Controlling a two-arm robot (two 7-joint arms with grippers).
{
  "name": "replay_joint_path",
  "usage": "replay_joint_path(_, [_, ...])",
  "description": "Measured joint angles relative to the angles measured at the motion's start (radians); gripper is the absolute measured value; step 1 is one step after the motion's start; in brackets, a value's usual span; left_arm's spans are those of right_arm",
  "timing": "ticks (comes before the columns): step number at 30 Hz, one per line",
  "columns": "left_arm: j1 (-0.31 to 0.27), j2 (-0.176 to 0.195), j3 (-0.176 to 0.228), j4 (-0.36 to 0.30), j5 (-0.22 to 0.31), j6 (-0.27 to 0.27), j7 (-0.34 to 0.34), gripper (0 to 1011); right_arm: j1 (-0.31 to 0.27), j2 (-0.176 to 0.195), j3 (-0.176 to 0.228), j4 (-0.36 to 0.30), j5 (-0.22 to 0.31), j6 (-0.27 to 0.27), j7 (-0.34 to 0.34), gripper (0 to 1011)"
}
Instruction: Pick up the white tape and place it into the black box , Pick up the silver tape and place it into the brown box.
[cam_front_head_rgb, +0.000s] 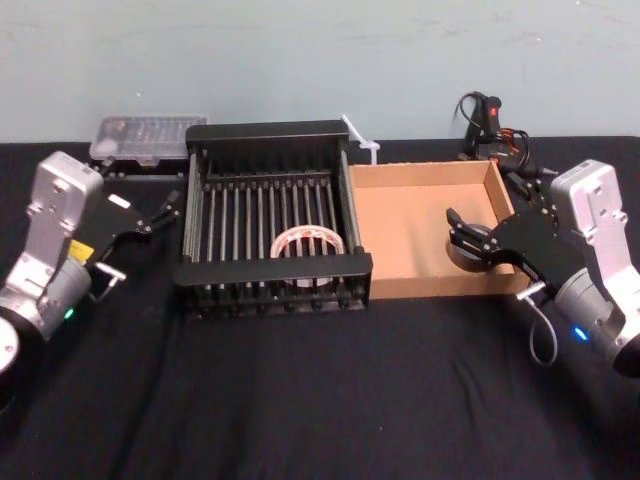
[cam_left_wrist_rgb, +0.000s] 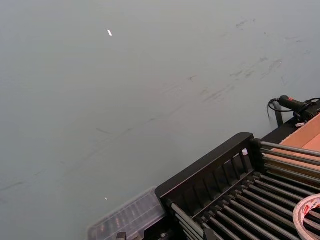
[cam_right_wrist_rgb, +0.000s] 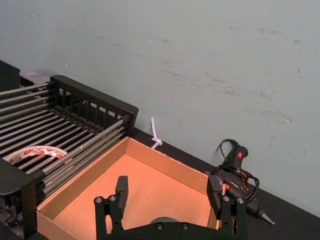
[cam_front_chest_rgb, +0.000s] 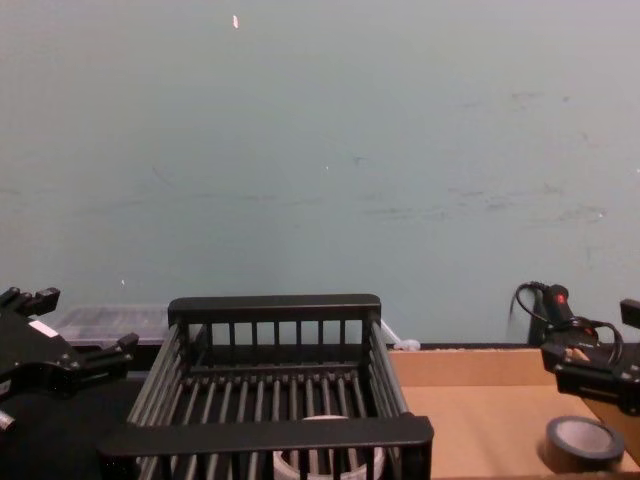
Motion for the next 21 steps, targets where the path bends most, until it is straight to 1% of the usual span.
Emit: replay_joint_path(21, [0.0, 0.0, 0.0, 0.0, 0.0, 0.0, 0.0, 1001, 0.002, 0.002, -0.002, 0.001, 0.001, 0.0, 0.001, 1002])
